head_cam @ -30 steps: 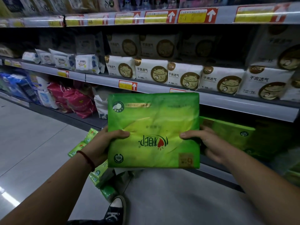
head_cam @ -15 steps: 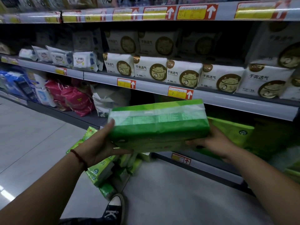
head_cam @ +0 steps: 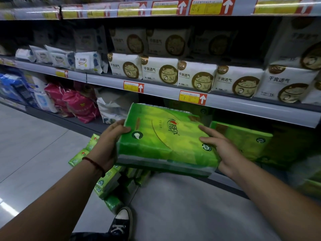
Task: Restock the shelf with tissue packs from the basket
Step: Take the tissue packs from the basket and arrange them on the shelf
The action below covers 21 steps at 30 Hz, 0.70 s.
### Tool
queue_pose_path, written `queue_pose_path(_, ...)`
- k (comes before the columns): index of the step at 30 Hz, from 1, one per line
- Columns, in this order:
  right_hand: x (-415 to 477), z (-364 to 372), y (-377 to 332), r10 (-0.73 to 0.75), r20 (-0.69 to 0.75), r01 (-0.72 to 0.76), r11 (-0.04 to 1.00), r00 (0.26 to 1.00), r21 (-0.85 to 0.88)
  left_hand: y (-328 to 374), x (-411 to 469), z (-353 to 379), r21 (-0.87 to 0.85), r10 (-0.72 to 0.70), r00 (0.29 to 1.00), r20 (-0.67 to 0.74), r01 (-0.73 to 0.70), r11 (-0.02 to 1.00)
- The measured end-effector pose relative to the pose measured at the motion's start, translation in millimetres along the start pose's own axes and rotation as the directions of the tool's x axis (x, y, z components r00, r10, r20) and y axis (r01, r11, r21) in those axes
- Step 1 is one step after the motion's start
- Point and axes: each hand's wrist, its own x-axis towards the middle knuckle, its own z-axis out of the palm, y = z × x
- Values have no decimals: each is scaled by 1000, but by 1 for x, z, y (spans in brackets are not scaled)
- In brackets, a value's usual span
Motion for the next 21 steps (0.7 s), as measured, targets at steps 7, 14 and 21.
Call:
queue_pose_path(7, 0, 4, 3, -70, -32, 70, 997, 997, 14, -1, 3, 2, -62, -158, 987, -37, 155, 986)
queue_pose_path(14, -1, 1, -2, -69, 67, 67, 997, 995, 32, -9, 4, -1, -86, -255, 967, 25, 257, 963)
queue_pose_path(21, 0, -13, -3, -64, 95, 64, 998, 993, -1, -15, 5, -11, -51, -304, 948, 89, 309, 950)
